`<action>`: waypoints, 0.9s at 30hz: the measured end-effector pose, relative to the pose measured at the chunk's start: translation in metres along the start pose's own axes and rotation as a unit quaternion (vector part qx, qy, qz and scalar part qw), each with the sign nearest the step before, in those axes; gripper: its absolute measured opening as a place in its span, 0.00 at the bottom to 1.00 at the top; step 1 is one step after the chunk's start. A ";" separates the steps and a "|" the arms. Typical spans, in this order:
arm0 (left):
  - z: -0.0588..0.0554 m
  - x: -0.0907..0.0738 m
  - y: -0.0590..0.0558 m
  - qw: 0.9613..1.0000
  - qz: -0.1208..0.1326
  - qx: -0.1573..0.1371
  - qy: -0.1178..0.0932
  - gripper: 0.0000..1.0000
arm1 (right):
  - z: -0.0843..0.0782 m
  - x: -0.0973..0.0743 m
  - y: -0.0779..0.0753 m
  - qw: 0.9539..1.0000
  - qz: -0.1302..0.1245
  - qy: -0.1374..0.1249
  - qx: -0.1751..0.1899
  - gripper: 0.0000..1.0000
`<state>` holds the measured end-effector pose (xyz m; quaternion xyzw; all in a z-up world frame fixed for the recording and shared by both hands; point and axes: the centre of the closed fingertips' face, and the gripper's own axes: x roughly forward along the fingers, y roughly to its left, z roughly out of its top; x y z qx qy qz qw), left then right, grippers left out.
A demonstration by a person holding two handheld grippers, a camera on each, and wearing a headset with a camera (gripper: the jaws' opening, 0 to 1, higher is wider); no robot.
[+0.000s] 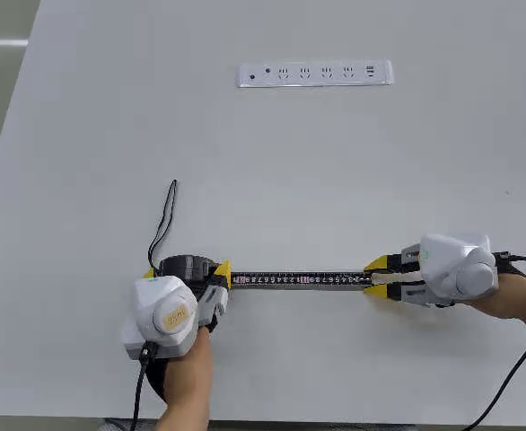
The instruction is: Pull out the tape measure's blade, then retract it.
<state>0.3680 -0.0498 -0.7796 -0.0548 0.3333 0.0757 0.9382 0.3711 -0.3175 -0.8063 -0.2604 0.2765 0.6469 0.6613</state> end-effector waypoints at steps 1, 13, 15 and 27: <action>0.000 0.000 0.000 1.000 0.002 0.000 0.000 0.68 | 0.000 0.000 0.000 1.000 0.000 0.000 -0.001 0.14; -0.002 0.001 0.003 0.999 0.028 -0.012 0.017 0.66 | 0.005 -0.003 -0.001 1.000 -0.006 -0.005 -0.001 0.14; -0.002 0.001 0.003 0.999 0.033 -0.010 0.015 0.65 | 0.007 -0.004 -0.002 1.000 -0.008 -0.008 -0.001 0.14; -0.003 0.000 0.003 1.000 0.020 0.000 0.018 0.64 | 0.009 -0.002 -0.001 1.000 -0.006 -0.009 -0.004 0.14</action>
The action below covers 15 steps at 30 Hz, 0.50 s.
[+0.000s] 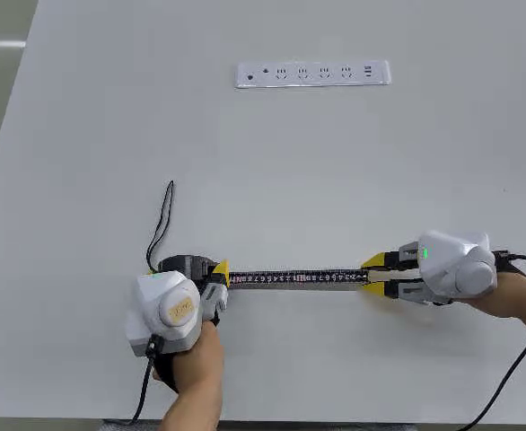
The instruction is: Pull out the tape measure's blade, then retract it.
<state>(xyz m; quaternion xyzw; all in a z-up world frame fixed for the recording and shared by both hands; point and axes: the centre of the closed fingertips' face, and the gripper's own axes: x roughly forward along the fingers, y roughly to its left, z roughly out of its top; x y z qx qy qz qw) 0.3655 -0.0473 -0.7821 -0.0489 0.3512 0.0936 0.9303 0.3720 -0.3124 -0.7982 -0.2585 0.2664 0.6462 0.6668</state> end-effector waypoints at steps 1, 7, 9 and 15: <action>0.000 0.000 0.000 1.000 -0.001 0.000 0.002 0.64 | 0.000 0.000 0.000 1.000 0.000 0.000 0.000 0.14; -0.001 0.001 0.000 1.000 -0.006 0.007 0.007 0.64 | 0.002 0.000 0.003 1.000 0.002 -0.001 -0.002 0.14; -0.001 0.000 -0.001 1.000 -0.008 0.008 0.006 0.64 | 0.003 -0.001 0.003 1.000 0.002 -0.002 -0.002 0.14; -0.001 0.000 -0.001 1.000 -0.007 0.015 0.002 0.64 | 0.005 0.001 0.004 1.000 0.002 -0.002 -0.003 0.14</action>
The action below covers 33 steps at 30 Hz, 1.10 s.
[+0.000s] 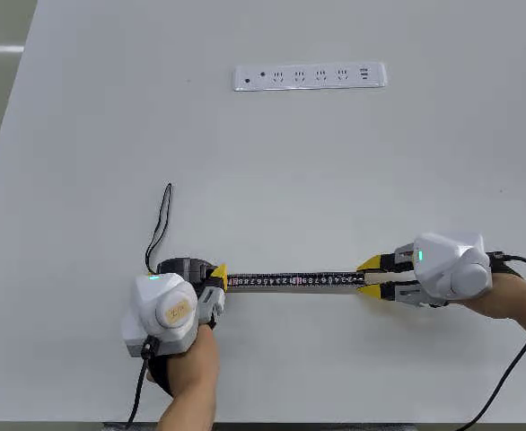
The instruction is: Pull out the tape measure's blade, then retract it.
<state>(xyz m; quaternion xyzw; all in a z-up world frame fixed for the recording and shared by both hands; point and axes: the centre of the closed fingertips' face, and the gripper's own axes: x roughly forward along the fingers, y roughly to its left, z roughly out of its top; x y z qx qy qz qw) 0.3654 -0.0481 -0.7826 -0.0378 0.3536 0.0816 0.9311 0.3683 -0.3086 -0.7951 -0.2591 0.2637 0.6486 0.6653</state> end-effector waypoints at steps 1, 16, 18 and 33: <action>0.000 0.000 0.000 1.000 0.000 0.000 -0.001 0.64 | -0.001 0.001 0.000 1.000 0.000 0.000 0.000 0.14; 0.000 0.000 0.000 1.000 0.002 -0.001 0.004 0.64 | 0.002 0.000 0.000 1.000 -0.002 0.000 -0.002 0.14; 0.000 0.000 -0.001 1.000 0.001 -0.001 0.005 0.64 | 0.003 0.001 0.000 1.000 -0.002 -0.002 -0.003 0.14; 0.000 0.000 0.000 1.000 -0.004 0.001 0.008 0.64 | 0.008 0.006 0.002 1.000 0.004 0.000 -0.006 0.14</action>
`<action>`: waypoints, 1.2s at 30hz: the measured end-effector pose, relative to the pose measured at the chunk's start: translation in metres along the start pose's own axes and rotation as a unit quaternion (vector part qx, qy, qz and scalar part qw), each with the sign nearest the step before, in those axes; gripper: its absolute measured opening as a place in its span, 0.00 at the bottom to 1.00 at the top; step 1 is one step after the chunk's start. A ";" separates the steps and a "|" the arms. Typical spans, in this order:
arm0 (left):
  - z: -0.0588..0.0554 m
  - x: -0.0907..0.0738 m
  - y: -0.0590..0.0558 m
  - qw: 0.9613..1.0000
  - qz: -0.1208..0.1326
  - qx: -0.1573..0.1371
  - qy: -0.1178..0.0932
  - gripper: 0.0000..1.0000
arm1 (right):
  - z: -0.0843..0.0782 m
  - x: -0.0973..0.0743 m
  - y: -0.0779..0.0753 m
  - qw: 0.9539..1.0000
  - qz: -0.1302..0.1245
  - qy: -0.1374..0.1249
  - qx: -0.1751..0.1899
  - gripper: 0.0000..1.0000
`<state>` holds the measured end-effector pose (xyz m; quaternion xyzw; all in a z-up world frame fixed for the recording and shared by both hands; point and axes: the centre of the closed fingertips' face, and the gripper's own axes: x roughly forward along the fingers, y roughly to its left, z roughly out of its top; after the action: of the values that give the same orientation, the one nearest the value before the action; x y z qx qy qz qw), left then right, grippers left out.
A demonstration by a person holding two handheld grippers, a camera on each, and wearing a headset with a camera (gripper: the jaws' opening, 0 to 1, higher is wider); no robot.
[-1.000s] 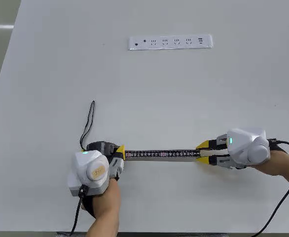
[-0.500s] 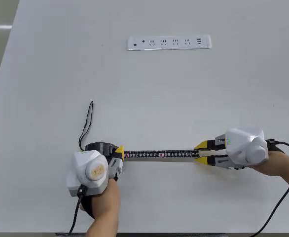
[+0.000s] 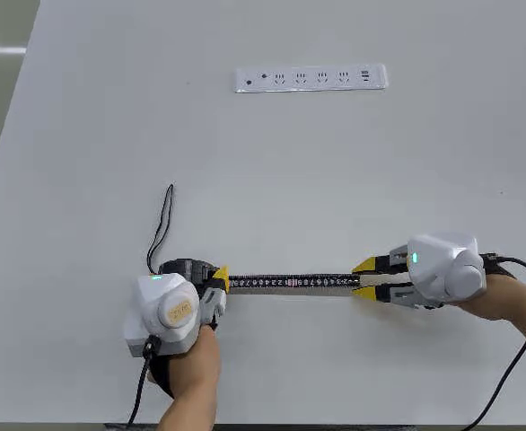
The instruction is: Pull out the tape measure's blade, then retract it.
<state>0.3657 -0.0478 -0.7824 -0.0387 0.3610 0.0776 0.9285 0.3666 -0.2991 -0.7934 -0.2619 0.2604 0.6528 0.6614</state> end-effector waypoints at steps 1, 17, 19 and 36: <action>0.000 0.000 0.000 1.000 0.000 0.000 0.002 0.64 | 0.000 0.000 0.000 1.000 0.000 0.000 0.000 0.14; -0.001 0.001 0.000 1.000 0.000 -0.002 0.005 0.64 | 0.002 0.001 -0.003 1.000 -0.001 -0.003 -0.002 0.14; -0.001 0.001 0.000 1.000 0.000 -0.003 0.005 0.64 | 0.002 0.001 -0.003 1.000 -0.001 -0.003 -0.002 0.14; -0.002 0.001 -0.001 1.000 0.005 0.002 0.007 0.64 | 0.007 0.006 -0.003 1.000 0.003 -0.007 -0.004 0.14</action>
<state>0.3653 -0.0488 -0.7841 -0.0353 0.3680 0.0816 0.9256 0.3699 -0.2900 -0.7925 -0.2598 0.2538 0.6575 0.6601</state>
